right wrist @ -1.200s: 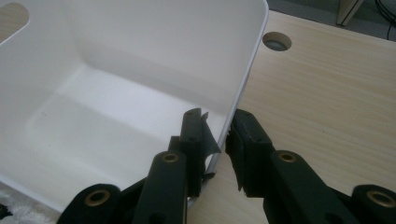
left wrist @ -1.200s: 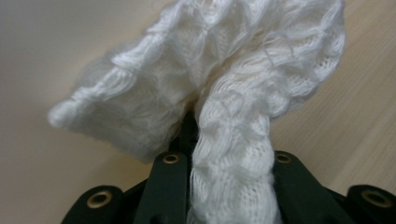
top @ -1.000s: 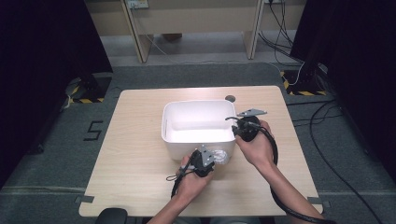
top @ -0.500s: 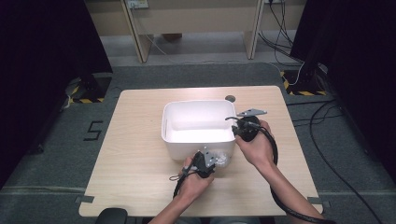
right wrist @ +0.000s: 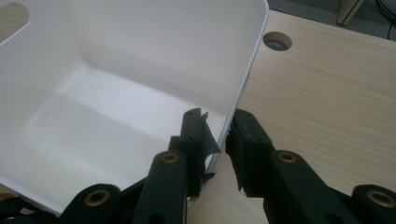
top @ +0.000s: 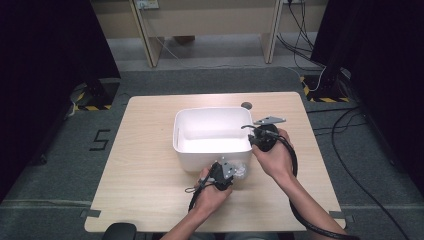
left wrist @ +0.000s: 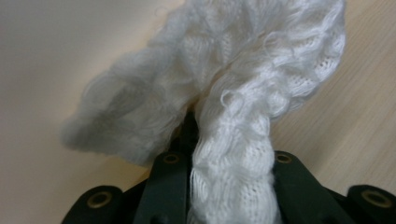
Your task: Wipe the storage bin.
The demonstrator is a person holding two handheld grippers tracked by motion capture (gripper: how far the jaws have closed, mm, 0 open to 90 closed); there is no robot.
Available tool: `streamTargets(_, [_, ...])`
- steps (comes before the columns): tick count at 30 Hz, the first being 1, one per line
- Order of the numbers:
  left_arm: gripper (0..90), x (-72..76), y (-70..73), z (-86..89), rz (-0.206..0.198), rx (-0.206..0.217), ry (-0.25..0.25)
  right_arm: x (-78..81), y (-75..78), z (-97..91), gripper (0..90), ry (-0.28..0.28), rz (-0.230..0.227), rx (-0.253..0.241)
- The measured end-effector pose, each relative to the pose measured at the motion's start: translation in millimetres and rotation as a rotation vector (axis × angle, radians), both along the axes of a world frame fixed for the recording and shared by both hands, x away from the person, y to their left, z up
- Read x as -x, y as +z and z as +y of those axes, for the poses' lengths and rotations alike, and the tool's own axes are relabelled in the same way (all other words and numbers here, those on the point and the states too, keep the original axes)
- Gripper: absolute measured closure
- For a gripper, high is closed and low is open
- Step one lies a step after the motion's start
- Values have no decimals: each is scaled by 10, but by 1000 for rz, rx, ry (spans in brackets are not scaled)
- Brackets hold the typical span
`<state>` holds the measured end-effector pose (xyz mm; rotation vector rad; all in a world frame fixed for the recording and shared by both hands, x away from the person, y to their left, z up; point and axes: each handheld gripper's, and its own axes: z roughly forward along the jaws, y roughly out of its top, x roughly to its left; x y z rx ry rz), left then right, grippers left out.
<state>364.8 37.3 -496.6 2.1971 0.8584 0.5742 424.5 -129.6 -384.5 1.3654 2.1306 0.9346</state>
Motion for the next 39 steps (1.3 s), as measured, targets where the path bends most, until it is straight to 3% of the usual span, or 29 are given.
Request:
streamTargets(11, [762, -7, 69, -166, -11, 6, -23, -1, -1, -3, 763, 6, -3, 3])
streamTargets(21, [762, 2, 144, -200, -19, 20, -26, 0, 0, -2, 763, 5, -2, 2])
streamTargets(30, [763, 32, 381, -220, -61, 51, -39, -4, 1, -6, 763, 4, 0, -1])
streamTargets(39, [762, 43, 526, -246, -87, 62, -48, -6, 2, -8, 762, 3, 1, -4])
